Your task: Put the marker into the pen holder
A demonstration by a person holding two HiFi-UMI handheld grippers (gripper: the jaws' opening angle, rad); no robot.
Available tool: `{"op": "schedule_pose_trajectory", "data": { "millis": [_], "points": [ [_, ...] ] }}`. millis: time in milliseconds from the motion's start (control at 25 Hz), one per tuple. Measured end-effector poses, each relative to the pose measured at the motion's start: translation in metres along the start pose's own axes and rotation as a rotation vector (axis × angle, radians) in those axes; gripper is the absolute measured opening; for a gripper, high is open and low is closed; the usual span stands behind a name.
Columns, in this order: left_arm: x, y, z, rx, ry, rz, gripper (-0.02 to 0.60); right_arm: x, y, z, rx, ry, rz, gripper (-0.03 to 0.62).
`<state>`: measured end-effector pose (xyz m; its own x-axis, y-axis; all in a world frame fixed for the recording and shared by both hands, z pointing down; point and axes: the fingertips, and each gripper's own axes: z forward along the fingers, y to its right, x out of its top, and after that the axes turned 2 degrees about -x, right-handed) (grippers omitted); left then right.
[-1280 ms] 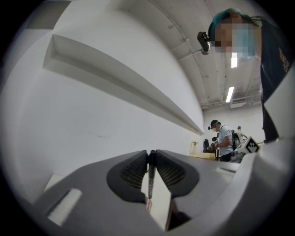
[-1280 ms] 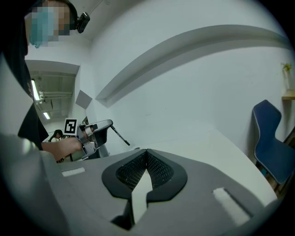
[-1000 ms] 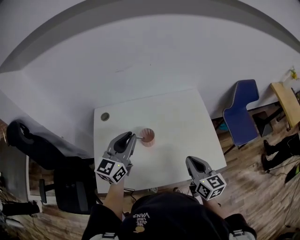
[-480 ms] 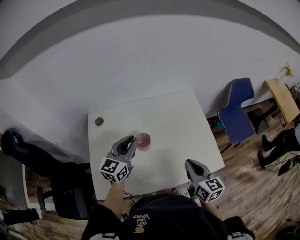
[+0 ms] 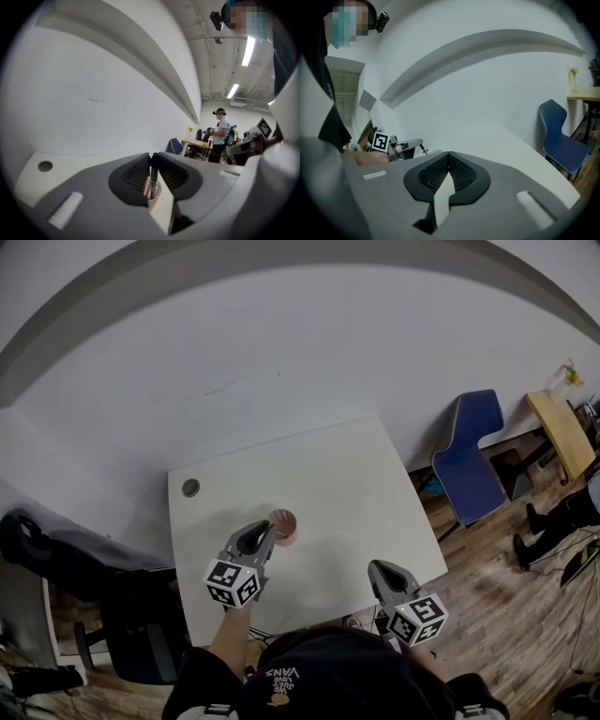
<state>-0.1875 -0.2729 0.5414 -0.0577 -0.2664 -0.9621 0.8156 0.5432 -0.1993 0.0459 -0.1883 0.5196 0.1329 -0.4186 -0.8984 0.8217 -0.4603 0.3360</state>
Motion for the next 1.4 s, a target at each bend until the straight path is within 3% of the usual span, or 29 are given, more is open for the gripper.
{"op": "schedule_pose_trajectory", "data": {
  "millis": [720,960,1160,1400],
  "points": [
    [-0.012,0.003,0.008,-0.010,-0.014,-0.011,0.118,-0.005,0.006,-0.008,-0.026,0.000,0.014,0.005],
    [-0.011,0.001,0.008,0.004,-0.014,-0.003,0.118,-0.005,0.004,-0.007,-0.017,-0.006,0.010,0.005],
    [-0.024,-0.008,0.009,0.040,-0.086,0.041,0.118,-0.004,0.006,-0.006,-0.015,-0.003,0.018,0.005],
    [-0.027,-0.017,0.011,0.056,-0.083,0.015,0.118,-0.005,0.011,-0.009,-0.027,-0.003,0.024,0.005]
  ]
}}
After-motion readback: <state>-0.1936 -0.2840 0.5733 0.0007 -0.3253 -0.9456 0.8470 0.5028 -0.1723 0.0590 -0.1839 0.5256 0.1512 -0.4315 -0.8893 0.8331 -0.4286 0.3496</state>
